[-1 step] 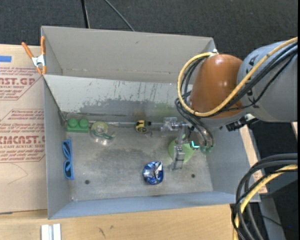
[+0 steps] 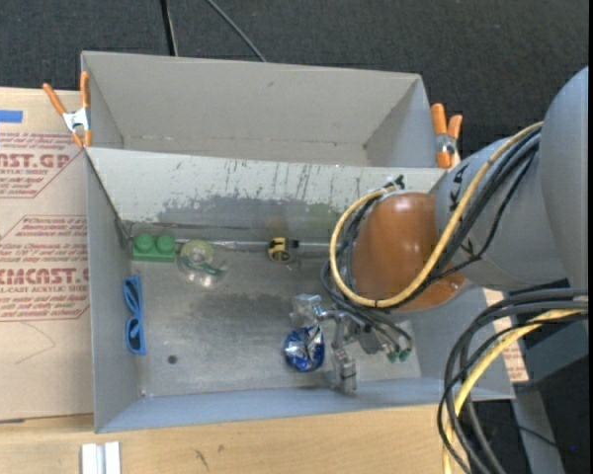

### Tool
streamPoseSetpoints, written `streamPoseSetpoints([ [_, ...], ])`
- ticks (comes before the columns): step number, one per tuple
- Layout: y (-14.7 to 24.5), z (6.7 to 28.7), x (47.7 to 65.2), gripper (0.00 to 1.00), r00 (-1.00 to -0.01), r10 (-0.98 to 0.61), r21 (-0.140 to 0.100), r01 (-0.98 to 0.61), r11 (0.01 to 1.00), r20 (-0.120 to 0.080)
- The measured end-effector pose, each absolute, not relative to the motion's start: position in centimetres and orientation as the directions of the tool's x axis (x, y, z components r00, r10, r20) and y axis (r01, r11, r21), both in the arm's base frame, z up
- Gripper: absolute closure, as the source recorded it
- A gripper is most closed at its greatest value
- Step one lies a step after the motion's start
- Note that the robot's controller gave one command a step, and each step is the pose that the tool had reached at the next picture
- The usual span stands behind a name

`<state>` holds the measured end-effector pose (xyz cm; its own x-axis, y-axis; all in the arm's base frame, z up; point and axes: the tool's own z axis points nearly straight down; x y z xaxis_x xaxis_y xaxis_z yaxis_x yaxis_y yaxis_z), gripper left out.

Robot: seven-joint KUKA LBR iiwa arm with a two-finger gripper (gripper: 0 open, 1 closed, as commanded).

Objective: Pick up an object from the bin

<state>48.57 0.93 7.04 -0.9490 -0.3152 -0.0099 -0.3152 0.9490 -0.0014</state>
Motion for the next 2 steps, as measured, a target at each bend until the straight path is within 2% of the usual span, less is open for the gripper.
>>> streamPoseSetpoints([
  [1, 0.9, 6.9, 48.3, 1.00, -0.949, -0.315, 0.000, -0.315, 0.949, 0.000],
  [2, -8.9, 12.0, 48.0, 1.00, -0.906, -0.422, -0.004, -0.422, 0.906, -0.001],
])
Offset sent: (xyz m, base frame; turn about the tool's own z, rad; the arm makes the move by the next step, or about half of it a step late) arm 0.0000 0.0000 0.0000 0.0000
